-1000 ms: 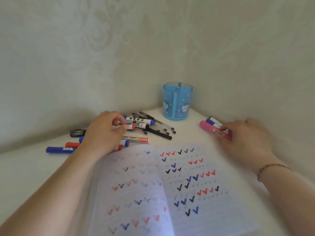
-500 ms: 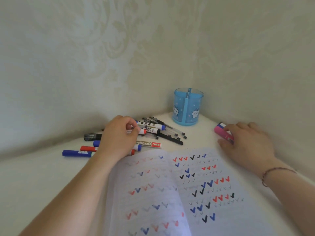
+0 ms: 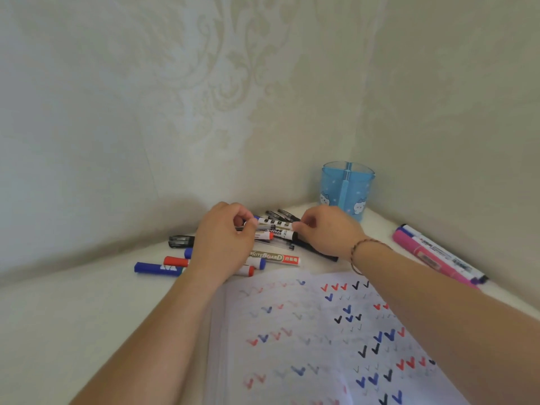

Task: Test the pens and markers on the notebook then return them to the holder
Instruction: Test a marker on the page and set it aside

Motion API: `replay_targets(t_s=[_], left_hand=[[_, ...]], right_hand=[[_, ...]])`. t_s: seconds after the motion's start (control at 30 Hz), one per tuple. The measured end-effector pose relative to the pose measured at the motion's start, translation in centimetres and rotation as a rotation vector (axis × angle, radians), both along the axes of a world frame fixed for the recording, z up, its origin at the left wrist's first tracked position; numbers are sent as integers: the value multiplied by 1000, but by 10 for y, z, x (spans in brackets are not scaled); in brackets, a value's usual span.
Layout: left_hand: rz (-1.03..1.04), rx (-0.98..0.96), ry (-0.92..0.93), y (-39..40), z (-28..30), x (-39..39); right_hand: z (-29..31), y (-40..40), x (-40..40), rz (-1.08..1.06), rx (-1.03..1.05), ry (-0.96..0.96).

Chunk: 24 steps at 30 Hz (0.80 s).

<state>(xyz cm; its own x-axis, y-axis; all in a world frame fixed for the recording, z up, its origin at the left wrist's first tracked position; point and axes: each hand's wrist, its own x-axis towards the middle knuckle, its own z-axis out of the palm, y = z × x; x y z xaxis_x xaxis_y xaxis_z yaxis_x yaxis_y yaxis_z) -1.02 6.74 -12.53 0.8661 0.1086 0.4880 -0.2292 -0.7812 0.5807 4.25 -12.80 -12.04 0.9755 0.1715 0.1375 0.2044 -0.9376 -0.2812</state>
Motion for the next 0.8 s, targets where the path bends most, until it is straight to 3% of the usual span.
replay_targets(t_s=[0.2,0.43,0.6,0.7,0.8], left_hand=[[-18,-5,-14,-6,2,-5],[-205,314,-299,-37,19,-39],[-476,373,-321,-64,20,-72],[-720,303,-181,-76,12,-85],[-808,305,-80,-80,8,-88]], right_hand=[[8,-15,-14,-103,248,-77],[43,-56,-100,41,841,-104],[35,-67,-157,203,1342,-60],[21,-66,-173,306,1268,-28],[12,-68,-174,279,1124,-72]])
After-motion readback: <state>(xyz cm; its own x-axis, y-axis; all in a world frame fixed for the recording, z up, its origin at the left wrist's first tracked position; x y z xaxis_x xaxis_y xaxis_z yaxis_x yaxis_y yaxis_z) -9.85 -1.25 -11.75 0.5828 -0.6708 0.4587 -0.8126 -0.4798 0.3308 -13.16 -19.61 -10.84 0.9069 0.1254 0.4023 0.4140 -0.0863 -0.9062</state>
